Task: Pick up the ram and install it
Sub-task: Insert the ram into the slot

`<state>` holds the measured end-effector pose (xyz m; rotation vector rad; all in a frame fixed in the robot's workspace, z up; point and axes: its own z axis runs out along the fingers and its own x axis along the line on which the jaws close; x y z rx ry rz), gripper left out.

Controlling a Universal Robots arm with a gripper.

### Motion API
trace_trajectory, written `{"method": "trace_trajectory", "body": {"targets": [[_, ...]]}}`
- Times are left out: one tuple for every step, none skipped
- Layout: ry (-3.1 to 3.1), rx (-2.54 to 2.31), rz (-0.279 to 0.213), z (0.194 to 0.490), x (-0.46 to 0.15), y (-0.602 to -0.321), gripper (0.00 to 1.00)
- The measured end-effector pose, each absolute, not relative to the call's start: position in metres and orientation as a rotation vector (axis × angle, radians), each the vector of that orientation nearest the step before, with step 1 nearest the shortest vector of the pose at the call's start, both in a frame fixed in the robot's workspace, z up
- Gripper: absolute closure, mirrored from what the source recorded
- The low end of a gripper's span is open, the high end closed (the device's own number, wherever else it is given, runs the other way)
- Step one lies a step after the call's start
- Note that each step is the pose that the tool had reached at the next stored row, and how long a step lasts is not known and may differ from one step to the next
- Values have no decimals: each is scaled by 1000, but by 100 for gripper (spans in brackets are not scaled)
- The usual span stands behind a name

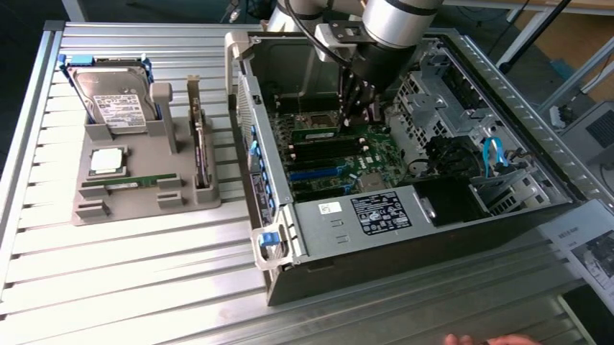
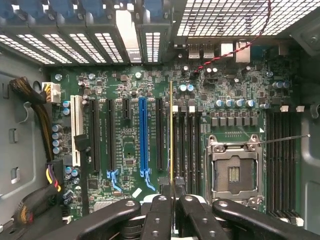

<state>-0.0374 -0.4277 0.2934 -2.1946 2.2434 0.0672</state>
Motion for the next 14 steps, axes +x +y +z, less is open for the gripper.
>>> {"method": "trace_trajectory", "body": {"targets": [[2243,-2195,67,293,-37,-428,88],[2243,-2194,67,293,-37,-428,88],[2243,-2194,67,293,-37,-428,88],[2243,-2194,67,293,-36,-428,88],[2243,-2194,68,293,-34,-428,88],[2243,-2194,67,293,-32,-428,88],[2243,-2194,67,293,-30,-428,88],[2243,-2194,67,293,-29,-428,88],[2243,-2194,67,293,-27,-428,88],[2243,-2195,67,293,-24,-428,88],[2243,-2194,67,293,-22,-428,88],[2243,-2194,67,293,-21,-428,88],[2243,-2194,67,293,-19,-428,88],[2243,-2194,67,293,-18,-428,88]]}}
